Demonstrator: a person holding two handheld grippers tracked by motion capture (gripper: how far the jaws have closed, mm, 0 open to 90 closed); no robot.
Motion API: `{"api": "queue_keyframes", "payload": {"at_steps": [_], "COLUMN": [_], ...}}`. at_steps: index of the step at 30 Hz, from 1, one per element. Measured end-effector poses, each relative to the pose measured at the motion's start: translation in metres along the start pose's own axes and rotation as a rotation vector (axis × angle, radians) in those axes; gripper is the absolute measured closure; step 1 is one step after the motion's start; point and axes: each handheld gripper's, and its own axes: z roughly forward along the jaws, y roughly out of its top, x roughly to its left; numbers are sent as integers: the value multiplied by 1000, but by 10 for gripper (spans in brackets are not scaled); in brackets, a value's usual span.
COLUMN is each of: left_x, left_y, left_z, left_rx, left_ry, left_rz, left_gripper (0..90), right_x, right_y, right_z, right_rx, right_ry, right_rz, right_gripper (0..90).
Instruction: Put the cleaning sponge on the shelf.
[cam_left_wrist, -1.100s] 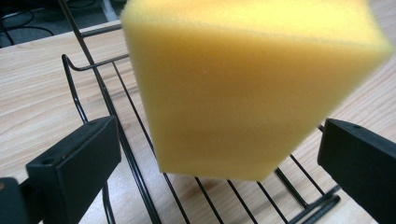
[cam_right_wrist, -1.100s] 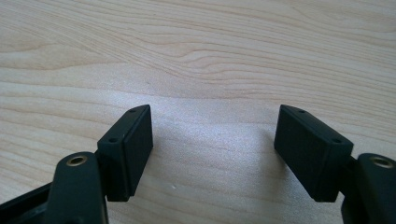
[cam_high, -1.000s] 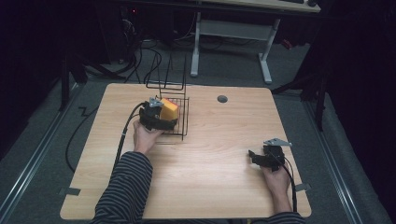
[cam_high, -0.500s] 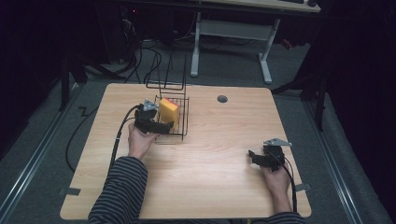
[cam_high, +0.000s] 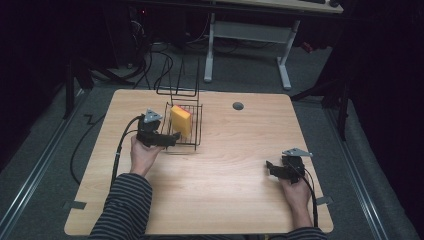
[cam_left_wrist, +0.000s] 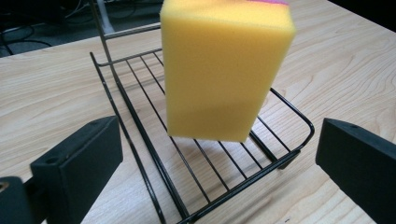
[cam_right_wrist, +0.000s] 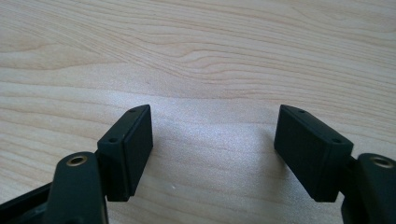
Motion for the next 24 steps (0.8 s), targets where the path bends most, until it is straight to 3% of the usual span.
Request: {"api": "queue_keyframes", "payload": {"at_steps": [7, 15, 24], "left_x": [4, 4, 5], "left_y": [-2, 0, 2], "left_z": [-10, -21, -35], "left_rx": [-11, -26, -59], "left_ry": [0, 4, 10], "left_rz": [-18, -3, -17], "left_gripper": [30, 41, 53], "right_x": [0, 0, 0], "right_y": [0, 0, 0], "right_z": [0, 0, 0], "right_rx": [0, 0, 0], "right_ry": [0, 0, 0], "right_rz": [0, 0, 0], "right_gripper": [284, 284, 284]}}
